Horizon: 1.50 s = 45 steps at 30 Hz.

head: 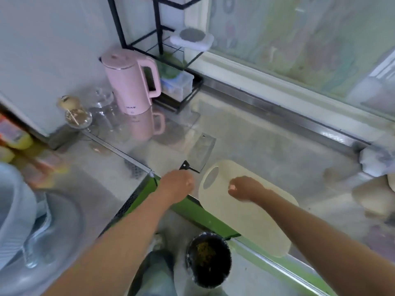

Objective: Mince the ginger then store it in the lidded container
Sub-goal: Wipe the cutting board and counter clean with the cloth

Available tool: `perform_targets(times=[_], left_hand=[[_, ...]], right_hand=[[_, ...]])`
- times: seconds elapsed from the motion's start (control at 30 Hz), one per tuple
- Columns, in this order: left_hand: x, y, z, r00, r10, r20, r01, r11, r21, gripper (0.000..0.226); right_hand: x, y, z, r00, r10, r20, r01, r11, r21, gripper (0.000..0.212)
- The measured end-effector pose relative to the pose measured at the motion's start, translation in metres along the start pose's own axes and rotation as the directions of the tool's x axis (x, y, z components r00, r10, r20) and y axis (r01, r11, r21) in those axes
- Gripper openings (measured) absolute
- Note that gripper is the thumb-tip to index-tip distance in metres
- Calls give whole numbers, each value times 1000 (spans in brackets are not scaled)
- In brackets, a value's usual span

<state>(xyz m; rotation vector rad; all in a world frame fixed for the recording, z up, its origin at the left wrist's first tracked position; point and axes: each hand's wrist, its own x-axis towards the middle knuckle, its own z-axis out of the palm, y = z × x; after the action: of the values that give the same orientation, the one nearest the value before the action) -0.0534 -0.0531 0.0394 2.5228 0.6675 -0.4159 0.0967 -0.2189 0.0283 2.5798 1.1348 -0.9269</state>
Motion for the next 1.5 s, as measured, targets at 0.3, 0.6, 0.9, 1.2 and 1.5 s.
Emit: perform_targets(times=[0.3,0.6,0.9,1.2,1.5], left_hand=[[45,-124,-210,871,-187,-455,41,949,-312,19],[11,-155,-401,253,-297,-921,-70,944,-324,11],[-32,-156,-468,233,-331,-914,-174,911,-374,42],[-48,-148,-502,425,-399,-812,-375,739,-559,35],[-60,-131,-540,301,-471,-829,-400,727,-558,32]], right_hand=[[69,-189,-201,896,-199,-396,425,639,641,19],[73,-337,-384,683,-228,-694,726,314,612,15],[29,-414,-453,504,-419,-755,862,201,465,85],[6,-435,-488,576,-432,-694,817,347,461,54],[-32,-448,-557,475,-232,-849,790,-313,527,29]])
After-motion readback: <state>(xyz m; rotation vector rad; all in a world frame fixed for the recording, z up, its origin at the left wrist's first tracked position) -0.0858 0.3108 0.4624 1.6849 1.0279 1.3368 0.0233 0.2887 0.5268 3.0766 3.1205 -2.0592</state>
